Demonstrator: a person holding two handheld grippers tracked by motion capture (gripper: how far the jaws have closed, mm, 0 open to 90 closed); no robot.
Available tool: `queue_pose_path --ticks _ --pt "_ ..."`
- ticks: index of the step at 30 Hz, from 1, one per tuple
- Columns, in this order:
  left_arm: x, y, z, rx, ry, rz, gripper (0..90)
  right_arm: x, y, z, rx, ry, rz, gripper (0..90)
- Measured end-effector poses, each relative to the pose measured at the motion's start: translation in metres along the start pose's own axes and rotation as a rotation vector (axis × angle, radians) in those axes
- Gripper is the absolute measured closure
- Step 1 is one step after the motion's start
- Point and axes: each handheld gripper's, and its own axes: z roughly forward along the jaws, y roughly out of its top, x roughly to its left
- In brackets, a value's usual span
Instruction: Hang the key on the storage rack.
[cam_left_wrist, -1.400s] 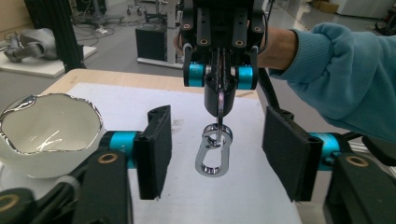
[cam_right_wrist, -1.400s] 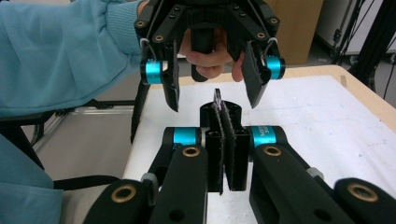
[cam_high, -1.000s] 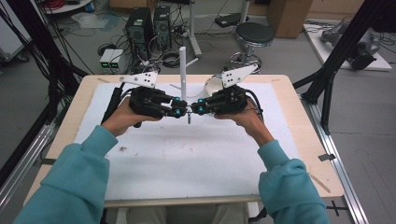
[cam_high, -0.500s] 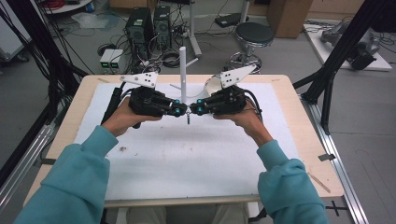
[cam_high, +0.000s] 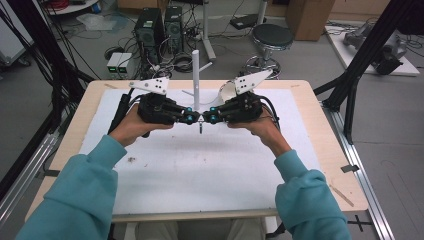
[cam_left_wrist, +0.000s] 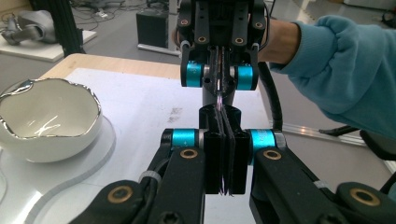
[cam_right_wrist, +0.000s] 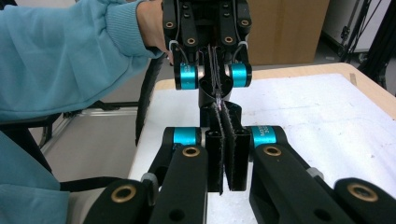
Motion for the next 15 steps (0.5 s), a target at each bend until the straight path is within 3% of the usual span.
queue_pose_path --ticks 13,15 --pt "-0.0017 0.0014 -0.0013 -0.001 0.005 -0.005 88.5 -0.0007 -0.0004 0.0008 -0.009 0.013 0.007 87.1" --pt "-0.0020 0.0023 -0.0021 0.016 0.024 -0.007 88.5 -0.0016 -0.0004 0.0005 -0.016 0.023 -0.006 78.6"
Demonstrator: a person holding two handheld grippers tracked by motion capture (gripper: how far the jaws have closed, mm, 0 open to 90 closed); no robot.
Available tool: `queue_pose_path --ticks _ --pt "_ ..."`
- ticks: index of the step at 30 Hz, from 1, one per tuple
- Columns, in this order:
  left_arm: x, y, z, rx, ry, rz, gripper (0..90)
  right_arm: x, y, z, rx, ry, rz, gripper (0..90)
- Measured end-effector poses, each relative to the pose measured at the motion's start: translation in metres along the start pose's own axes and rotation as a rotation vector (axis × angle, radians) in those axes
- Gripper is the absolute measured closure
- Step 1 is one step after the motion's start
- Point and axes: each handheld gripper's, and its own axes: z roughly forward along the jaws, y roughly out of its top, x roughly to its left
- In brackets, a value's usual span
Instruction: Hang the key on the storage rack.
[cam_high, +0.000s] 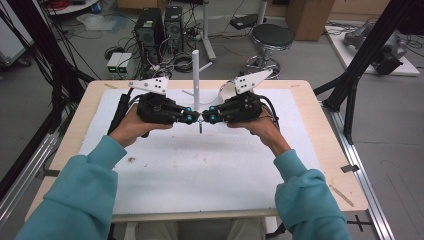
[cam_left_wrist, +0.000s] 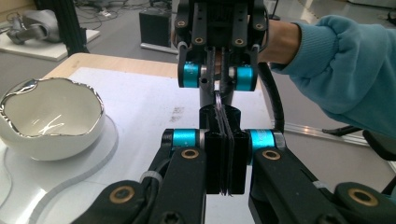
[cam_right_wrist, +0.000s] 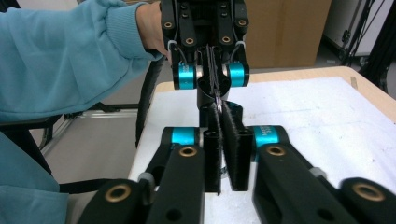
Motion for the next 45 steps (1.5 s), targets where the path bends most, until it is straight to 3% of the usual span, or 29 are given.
queue_pose_path --ticks 2,5,7,8,11,14,16,23,26,29,30,34,41,45 --pt "0.001 0.000 -0.001 -0.010 0.006 -0.011 88.5 0.001 0.000 -0.001 -0.015 -0.018 -0.008 57.4" --pt "0.002 0.001 -0.004 -0.013 0.023 -0.014 88.5 0.003 0.001 -0.002 -0.022 -0.140 -0.016 18.1" --pt "0.004 0.001 -0.006 -0.016 0.026 -0.019 88.5 0.003 -0.002 -0.005 0.007 -0.239 0.022 3.8" --pt "0.004 0.002 -0.007 -0.011 0.032 -0.017 88.5 0.003 -0.004 -0.007 0.013 -0.258 0.033 0.7" --pt "0.008 0.008 -0.012 -0.011 0.045 -0.016 88.5 0.005 -0.012 -0.019 0.002 -0.303 0.044 0.5" --pt "0.012 0.014 -0.016 -0.007 0.061 -0.008 88.5 0.008 -0.023 -0.035 -0.002 -0.391 0.059 0.5" --pt "0.017 0.018 -0.018 0.001 0.073 -0.009 88.5 0.012 -0.030 -0.044 -0.022 -0.417 0.072 0.5" --pt "0.038 0.031 -0.018 0.051 0.097 -0.017 88.5 0.035 -0.064 -0.078 -0.067 -0.552 0.113 0.5" --pt "0.047 0.035 -0.015 0.076 0.104 -0.020 88.5 0.043 -0.078 -0.086 -0.063 -0.605 0.097 0.5" --pt "0.055 0.039 -0.010 0.106 0.123 -0.013 88.5 0.054 -0.094 -0.093 -0.065 -0.637 0.109 0.5" --pt "0.058 0.040 -0.009 0.114 0.110 -0.022 88.5 0.057 -0.098 -0.094 -0.066 -0.648 0.111 0.5" --pt "0.067 0.045 -0.002 0.150 0.123 -0.018 88.5 0.068 -0.122 -0.101 -0.102 -0.691 0.129 0.5" --pt "0.082 0.049 0.006 0.206 0.124 -0.027 88.5 0.081 -0.158 -0.111 -0.166 -0.766 0.172 0.6" --pt "0.092 0.048 0.006 0.224 0.135 -0.042 88.5 0.086 -0.174 -0.111 -0.186 -0.801 0.166 0.6"
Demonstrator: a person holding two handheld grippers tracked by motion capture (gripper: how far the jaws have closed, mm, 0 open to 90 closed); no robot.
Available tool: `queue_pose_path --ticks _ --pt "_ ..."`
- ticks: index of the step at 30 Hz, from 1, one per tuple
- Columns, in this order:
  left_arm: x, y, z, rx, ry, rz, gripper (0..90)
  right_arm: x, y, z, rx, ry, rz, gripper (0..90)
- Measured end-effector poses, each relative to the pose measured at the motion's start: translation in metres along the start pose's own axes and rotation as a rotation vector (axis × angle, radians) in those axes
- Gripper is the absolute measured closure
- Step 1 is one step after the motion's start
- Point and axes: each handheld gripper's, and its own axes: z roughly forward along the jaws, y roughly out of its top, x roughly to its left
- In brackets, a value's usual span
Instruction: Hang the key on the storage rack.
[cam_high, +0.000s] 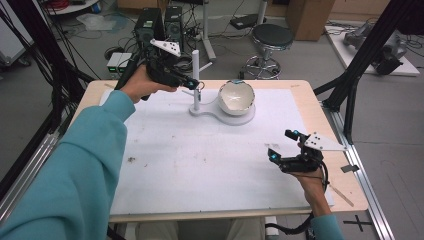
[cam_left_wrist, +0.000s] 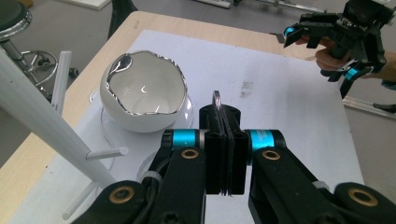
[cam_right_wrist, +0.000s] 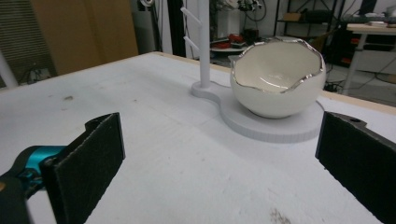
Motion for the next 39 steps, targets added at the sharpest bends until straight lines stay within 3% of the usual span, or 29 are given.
queue_pose_path --ticks 15,23,39 --pt "0.027 -0.013 0.016 0.046 0.042 -0.069 88.5 -0.005 -0.035 -0.005 -0.023 -0.080 0.016 0.6" --pt "0.034 -0.017 0.024 0.070 0.048 -0.090 88.5 -0.005 -0.046 -0.009 -0.070 -0.083 0.013 0.6" --pt "0.044 -0.024 0.034 0.097 0.072 -0.128 88.4 0.000 -0.053 -0.008 -0.084 -0.095 -0.034 0.6"
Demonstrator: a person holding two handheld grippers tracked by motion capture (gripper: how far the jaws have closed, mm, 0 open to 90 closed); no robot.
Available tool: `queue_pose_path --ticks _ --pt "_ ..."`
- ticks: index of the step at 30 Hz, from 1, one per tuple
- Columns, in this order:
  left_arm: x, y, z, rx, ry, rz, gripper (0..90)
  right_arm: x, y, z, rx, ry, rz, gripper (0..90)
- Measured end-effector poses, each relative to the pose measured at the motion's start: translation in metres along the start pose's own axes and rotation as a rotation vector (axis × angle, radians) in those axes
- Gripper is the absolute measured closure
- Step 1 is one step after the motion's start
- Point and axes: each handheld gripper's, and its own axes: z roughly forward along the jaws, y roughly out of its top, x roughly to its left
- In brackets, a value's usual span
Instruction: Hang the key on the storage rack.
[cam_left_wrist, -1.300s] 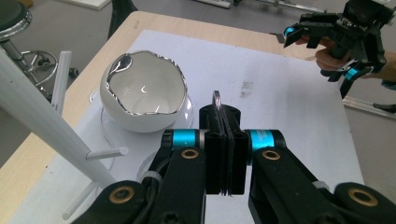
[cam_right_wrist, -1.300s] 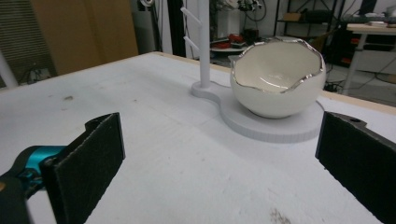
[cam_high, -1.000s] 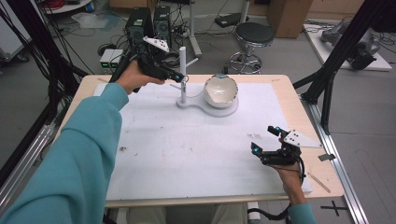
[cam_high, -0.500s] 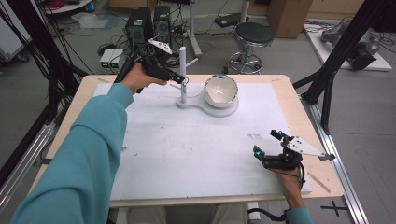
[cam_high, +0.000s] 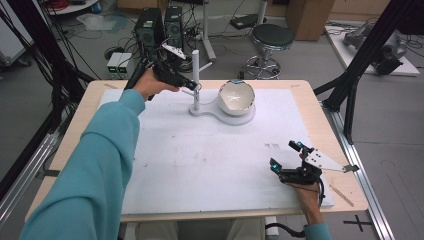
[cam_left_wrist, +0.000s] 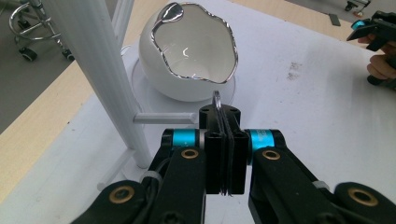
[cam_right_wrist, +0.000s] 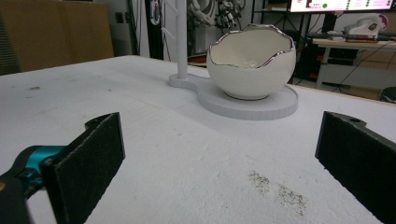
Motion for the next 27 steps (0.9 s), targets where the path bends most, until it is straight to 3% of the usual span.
queue_pose_path --ticks 27 --pt "0.012 -0.005 0.008 0.020 0.048 -0.053 88.3 0.001 -0.002 -0.003 -0.028 -0.014 0.012 0.6"
